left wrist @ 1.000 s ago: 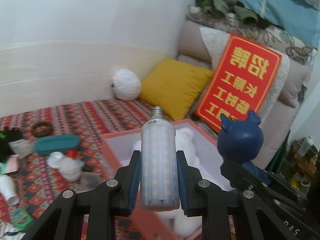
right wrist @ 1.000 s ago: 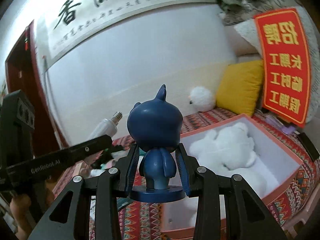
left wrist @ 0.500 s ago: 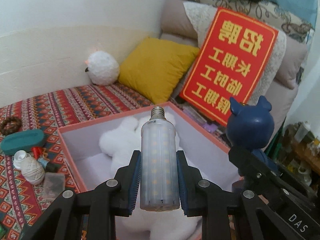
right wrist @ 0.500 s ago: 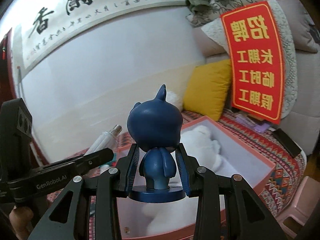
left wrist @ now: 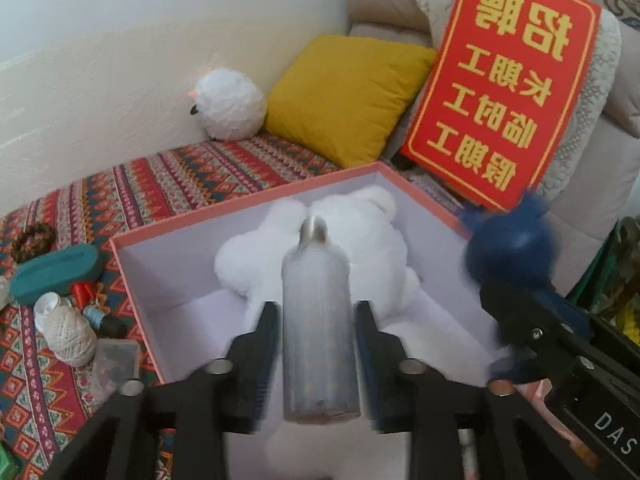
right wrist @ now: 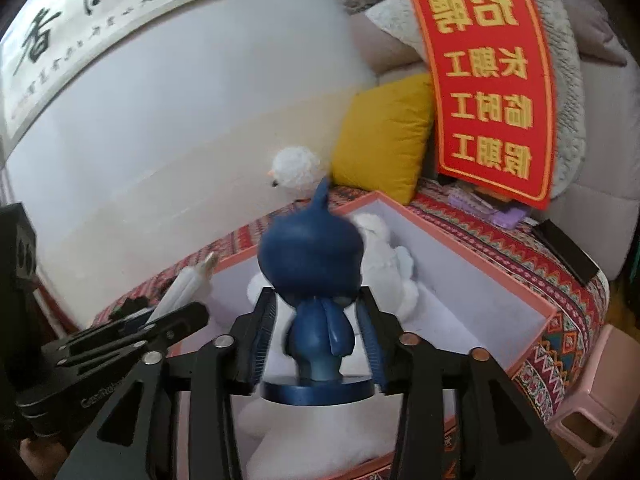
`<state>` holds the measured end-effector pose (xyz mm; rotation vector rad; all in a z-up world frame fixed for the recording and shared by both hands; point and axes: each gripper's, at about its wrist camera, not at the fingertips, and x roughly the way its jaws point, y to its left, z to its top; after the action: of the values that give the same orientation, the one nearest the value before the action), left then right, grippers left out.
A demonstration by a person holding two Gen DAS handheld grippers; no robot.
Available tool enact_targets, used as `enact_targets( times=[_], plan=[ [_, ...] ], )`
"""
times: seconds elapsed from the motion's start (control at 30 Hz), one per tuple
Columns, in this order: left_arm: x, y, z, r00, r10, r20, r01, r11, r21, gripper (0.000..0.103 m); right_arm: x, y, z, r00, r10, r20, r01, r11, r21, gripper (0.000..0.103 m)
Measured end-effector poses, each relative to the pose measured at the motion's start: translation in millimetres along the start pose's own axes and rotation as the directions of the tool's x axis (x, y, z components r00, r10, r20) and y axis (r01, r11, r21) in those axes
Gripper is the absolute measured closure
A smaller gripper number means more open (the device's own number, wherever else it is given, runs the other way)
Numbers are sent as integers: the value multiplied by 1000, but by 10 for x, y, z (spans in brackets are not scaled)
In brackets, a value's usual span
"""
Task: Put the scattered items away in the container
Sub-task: 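Lower the blue figurine and white corn bulb into the pink box, open both tools, then grasp the white lamp shade with the right tool while the left tool grasps the grey lamp shade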
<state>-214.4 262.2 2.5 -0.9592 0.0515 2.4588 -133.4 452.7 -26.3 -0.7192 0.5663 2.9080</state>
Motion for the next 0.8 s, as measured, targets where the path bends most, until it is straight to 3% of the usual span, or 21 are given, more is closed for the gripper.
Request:
enact_targets(
  times=[0.07,0.1,0.5,0.8],
  plan=[
    [-49,44,5,999,19,30,-19,1000,-21,26,-69,8,17,999,-17,43,17,1000,5,29],
    [-76,61,12,999,23,43,-22,999,-25,23,-97,7,25,998,-19,59,18,1000,9,24],
    [-376,279,24,991,90,95,-86,995,-47,20,-41,199,46,998,20,60,-21,1000,23,20],
    [-804,680,-152,980,154,127,-141,984,-107,20,-114,744,-51,995,77,56,-74,996,-47,20]
  ],
)
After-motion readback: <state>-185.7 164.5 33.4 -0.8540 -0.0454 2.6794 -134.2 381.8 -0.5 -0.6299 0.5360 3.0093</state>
